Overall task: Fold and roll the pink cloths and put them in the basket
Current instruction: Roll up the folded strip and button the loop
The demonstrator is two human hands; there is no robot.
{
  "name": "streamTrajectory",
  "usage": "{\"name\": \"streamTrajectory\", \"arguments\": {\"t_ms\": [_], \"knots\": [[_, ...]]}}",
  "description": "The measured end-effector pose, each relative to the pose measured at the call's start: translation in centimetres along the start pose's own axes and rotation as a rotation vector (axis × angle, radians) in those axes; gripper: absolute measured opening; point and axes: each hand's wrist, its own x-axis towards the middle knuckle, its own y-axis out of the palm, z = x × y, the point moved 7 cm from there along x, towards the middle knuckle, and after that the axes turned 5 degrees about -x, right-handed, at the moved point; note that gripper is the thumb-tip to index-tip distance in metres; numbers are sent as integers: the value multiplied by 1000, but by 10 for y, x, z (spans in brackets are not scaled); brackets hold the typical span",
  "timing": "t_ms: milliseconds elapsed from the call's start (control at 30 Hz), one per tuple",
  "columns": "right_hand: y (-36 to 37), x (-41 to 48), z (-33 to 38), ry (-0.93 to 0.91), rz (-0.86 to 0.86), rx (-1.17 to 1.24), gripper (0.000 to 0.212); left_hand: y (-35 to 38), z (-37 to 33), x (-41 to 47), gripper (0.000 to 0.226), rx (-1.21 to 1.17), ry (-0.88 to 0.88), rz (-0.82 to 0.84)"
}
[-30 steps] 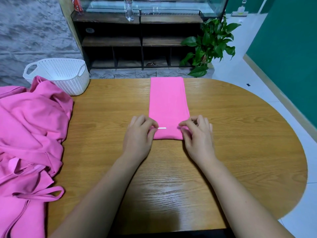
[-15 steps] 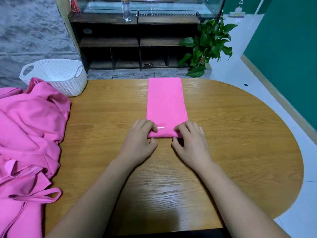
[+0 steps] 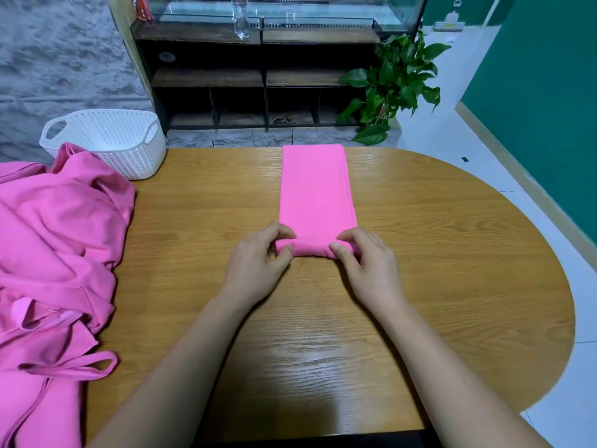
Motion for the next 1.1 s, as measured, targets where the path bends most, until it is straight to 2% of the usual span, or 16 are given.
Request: {"name": "streamTrajectory", "arguments": {"t_ms": [133, 267, 400, 467, 600, 900, 1100], "knots": [[-5, 1, -7, 141, -59, 80, 19, -1, 0, 3, 19, -40, 15, -45], [-3, 0, -14, 138, -90, 19, 11, 0, 4, 3, 20, -58, 7, -81], [-10, -3, -17, 169, -148, -78, 10, -2, 2, 2, 25, 41, 48, -136], [-13, -4, -8, 107, -167, -167, 8, -2, -5, 1, 22, 81, 111, -148], [-9, -4, 13, -92, -113, -290, 20, 2, -9, 1, 23, 136, 211, -113], [-1, -2, 7, -38, 13, -307, 31, 7, 1, 5, 42, 119, 62, -9], [5, 1, -4, 27, 4, -258, 23, 5, 9, 9, 34, 68, 13, -35]]}}
